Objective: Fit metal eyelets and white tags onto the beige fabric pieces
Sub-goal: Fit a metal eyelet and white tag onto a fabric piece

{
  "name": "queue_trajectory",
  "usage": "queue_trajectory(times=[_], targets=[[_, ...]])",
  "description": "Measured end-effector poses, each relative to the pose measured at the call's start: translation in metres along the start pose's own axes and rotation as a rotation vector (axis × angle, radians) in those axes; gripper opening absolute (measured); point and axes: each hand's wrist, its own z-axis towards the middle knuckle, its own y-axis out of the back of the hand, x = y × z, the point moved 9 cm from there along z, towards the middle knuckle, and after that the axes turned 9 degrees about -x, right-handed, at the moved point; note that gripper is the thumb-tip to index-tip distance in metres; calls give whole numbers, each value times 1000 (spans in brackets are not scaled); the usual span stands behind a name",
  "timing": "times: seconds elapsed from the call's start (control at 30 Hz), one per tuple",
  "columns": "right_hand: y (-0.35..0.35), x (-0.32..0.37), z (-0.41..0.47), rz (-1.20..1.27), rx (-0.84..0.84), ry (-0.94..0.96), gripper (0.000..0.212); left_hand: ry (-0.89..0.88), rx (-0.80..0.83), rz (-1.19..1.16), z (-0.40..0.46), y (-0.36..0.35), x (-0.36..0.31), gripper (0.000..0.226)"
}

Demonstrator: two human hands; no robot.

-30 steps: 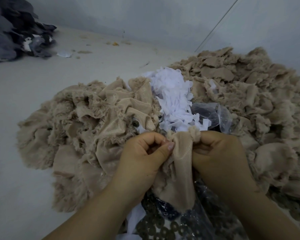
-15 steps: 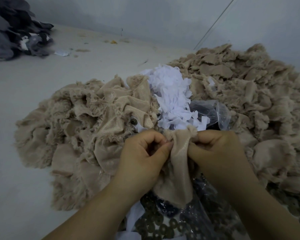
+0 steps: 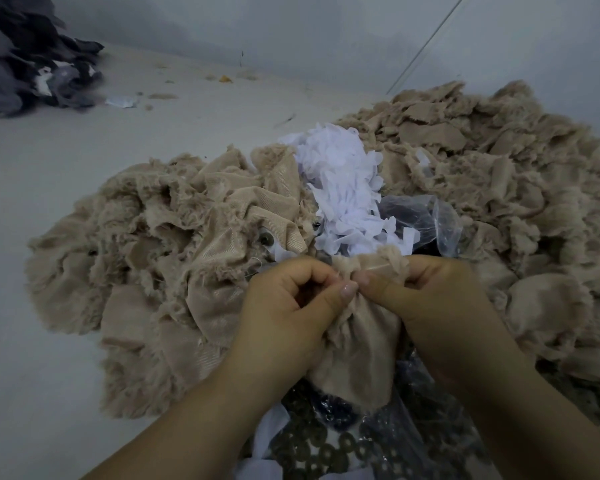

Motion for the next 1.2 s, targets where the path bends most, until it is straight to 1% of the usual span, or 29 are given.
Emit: queue_trajectory(times=[0.03,0.07,0.17,0.3,0.4,0.43,0.47,0.5,0.53,0.6,0.63,0.67,0.7,0.8,0.87,0.9,0.97,1.07,1.13,1.17,1.2], targets=[[2,2,0,-19,-30,36,6,31,4,-28,0,0,2,12],[3,3,0,-44,-58,62,4,57,12,-57,-1,-1,3,13],[5,4,-2,-88,-130,92,11,95,15,-94,-2,-1,5,17],[3,6,-6,-87,-167,131,14,8,-72,29,-1,6,1,27],[1,6,-8,-97,-171,140,9,-122,-127,179,-3,9,-8,18],[1,6,-8,-88,-172,129,6,-132,-147,185,-3,10,-8,16],[2,5,-7,-79,-180,107,7,-147,-168,180,-3,11,-10,15],[3,3,-6,-71,-189,79,17,-184,-185,189,-3,12,-14,13],[4,1,-5,-70,-195,51,27,-261,-191,226,-4,12,-23,13],[6,-2,-3,-99,-196,26,46,-499,-182,381,-11,7,-44,16],[5,-1,-4,-115,-178,33,55,-578,-169,425,-15,4,-47,16],[4,2,-4,-134,-149,54,60,-585,-156,429,-15,3,-46,16],[2,5,-5,-152,-116,82,61,-550,-146,412,-14,4,-42,18],[-1,10,-4,-145,-56,126,41,-411,-131,430,-9,6,-33,16],[-2,7,-2,-143,-28,99,32,-347,-83,490,-5,2,-29,14],[-2,6,-1,-156,-15,77,29,-340,-63,521,-3,1,-30,13],[3,6,2,-191,-15,51,24,-387,-55,582,3,-1,-39,13],[17,7,8,-230,-87,65,20,-454,-33,739,21,-12,-52,11],[18,9,10,-253,-97,84,17,-456,37,897,38,-28,-47,7],[17,10,10,-267,-95,91,18,-424,84,993,48,-36,-39,12],[17,10,9,-286,-96,100,21,-395,119,1088,56,-43,-30,22]])
